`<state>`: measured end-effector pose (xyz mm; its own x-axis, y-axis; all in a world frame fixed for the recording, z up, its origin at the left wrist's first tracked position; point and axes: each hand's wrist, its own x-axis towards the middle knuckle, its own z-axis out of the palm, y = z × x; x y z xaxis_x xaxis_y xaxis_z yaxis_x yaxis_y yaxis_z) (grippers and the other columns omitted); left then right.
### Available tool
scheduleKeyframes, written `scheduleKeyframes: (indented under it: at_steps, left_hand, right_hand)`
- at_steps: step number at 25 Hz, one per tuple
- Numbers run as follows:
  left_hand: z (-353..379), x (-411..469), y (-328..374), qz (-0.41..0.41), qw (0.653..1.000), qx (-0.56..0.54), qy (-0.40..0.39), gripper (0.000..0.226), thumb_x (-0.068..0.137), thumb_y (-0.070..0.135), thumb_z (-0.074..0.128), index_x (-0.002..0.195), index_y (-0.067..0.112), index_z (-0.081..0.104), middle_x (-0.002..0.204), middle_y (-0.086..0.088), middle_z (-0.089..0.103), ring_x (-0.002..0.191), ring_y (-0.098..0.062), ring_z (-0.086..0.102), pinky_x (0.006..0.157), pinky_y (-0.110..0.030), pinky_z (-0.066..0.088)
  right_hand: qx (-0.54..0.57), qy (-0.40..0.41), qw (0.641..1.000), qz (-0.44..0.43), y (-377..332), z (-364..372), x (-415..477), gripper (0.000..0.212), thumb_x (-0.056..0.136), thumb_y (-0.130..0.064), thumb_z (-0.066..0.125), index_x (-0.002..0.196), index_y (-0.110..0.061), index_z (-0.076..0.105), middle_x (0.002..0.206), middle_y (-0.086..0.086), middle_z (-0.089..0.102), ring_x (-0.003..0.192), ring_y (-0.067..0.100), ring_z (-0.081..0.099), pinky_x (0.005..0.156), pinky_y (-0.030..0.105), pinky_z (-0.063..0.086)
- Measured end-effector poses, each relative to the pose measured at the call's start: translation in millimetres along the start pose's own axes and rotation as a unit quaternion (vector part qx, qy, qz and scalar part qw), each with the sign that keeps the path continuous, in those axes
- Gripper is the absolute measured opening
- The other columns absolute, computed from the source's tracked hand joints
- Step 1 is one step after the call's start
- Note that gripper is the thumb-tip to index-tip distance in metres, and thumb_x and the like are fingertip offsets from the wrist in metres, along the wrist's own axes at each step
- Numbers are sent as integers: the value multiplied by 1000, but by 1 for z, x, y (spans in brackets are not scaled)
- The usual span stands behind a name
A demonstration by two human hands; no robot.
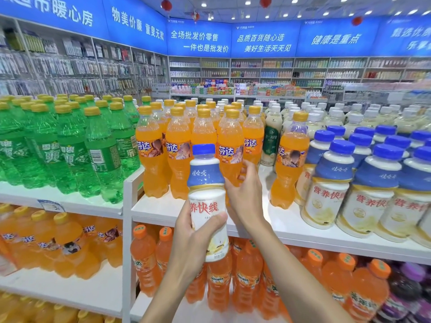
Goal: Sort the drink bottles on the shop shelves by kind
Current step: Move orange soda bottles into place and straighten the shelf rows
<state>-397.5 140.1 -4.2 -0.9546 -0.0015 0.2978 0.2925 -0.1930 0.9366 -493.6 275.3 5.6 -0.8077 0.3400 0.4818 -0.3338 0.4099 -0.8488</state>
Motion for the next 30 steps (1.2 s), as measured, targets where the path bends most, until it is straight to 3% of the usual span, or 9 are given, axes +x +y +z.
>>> scheduleKeyframes:
  at_steps: [7,10,12,15,19,20,24,27,30]
  left_hand:
    - [7,0,-2,-2,1000,0,-7,39,75,27,75,113,25,67,93,-2,77,85,-19,74,69,-28,60]
    - [8,-1,-3,-4,1000,0,-9,41,74,28,75,114,24,67,95,-3,77,86,-20,75,70,-27,60]
    - [10,-2,-5,-8,1000,-1,-12,42,73,29,75,114,23,67,94,-3,77,85,-19,75,67,-25,59]
    - [14,-4,-8,-18,1000,-3,-18,43,72,31,76,114,23,67,91,-2,77,82,-18,75,64,-24,57]
    - [24,-7,-12,-31,999,-1,-37,42,73,31,76,113,24,68,91,-2,77,80,-17,75,64,-23,57]
    - [26,-7,-12,-33,999,-2,-41,41,73,31,76,112,24,68,91,-3,77,80,-18,75,64,-24,57]
    - [30,-7,-12,-33,998,3,-52,43,73,32,76,114,25,67,92,-1,77,84,-18,75,66,-24,58]
    - [30,-4,-11,-32,998,9,-48,42,74,34,76,115,26,66,93,0,76,85,-17,75,68,-25,58]
    - [28,-3,-12,-31,999,8,-44,43,75,33,76,116,26,66,94,-1,76,85,-19,75,68,-25,59]
  right_hand:
    - [-26,-23,999,3,1,-3,-4,70,92,-29,75,150,-25,36,139,-1,55,123,14,55,87,18,46]
    - [-57,-39,998,11,0,-16,-8,73,92,-33,75,154,-21,36,138,1,54,125,17,54,96,27,47]
    - [-81,5,996,-24,-4,-36,-14,66,92,-33,75,149,-18,44,132,-2,57,121,13,54,98,29,47]
    - [-127,156,974,-105,-14,-75,-15,50,92,-25,74,136,-15,54,126,-1,58,119,15,53,103,28,43]
    - [-134,217,963,-86,-21,-101,3,61,93,-22,73,144,-10,43,137,5,47,127,15,46,98,6,31]
    - [-136,206,966,-74,-20,-99,8,67,93,-24,73,148,-9,37,143,6,44,133,16,44,101,7,30]
    - [-165,158,973,-21,-13,-82,20,95,92,-32,74,160,-5,13,163,14,28,151,28,27,122,40,31]
    - [-185,147,971,26,-7,-77,26,98,91,-35,74,159,-3,12,160,19,31,148,33,30,120,44,32]
    - [-173,102,978,62,13,-76,27,84,92,-43,69,151,-5,23,151,18,44,139,36,41,111,47,41]
